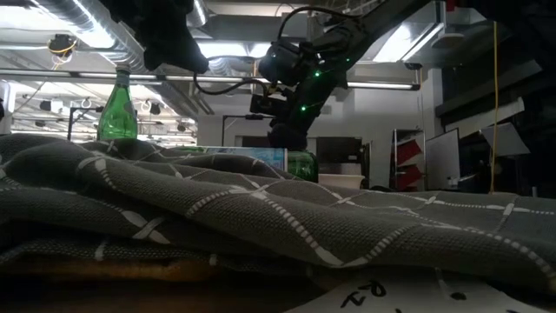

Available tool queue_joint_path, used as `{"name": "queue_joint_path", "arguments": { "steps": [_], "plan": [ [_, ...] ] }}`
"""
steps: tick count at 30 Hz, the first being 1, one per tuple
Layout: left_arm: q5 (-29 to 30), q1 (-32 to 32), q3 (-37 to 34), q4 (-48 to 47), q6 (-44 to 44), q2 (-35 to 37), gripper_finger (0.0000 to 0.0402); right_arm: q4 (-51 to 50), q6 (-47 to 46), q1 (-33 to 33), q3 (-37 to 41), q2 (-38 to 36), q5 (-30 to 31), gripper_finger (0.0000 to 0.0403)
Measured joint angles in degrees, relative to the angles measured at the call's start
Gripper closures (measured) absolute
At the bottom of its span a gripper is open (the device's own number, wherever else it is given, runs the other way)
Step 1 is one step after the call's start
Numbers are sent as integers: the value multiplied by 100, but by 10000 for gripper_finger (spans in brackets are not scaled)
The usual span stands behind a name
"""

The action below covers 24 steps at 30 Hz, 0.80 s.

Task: Sort silverware
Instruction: Put the silver fork into the silverware tray

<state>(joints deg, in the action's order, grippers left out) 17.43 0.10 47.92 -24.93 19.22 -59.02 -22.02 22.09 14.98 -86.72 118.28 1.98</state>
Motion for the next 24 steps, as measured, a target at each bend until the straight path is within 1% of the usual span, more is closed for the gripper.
{"name": "queue_joint_path", "arguments": {
  "steps": [2,5,10,14,17,19,22,24],
  "plan": [
    [0,0,0,-25,-1,58,328,2,-96,1,0,0,0,272],
    [0,-2,0,-112,-7,275,328,-5,-174,0,0,0,44,260],
    [0,-20,-12,-660,15,888,328,-244,-536,1,0,-151,105,256],
    [7,-112,-406,-546,-31,1447,328,-840,-728,-2,0,-505,231,256],
    [1,-206,-866,-288,13,1817,328,-1467,-1241,-2,0,-847,241,256],
    [-15,-258,-1229,84,-20,2015,328,-1935,-1817,-2,0,-1080,209,256],
    [-189,-291,-1832,889,-143,2244,328,-2804,-2879,1,0,-1412,6,256],
    [-488,-289,-2248,1598,-196,2350,328,-3463,-3686,1,0,-1580,-207,256]
  ]
}}
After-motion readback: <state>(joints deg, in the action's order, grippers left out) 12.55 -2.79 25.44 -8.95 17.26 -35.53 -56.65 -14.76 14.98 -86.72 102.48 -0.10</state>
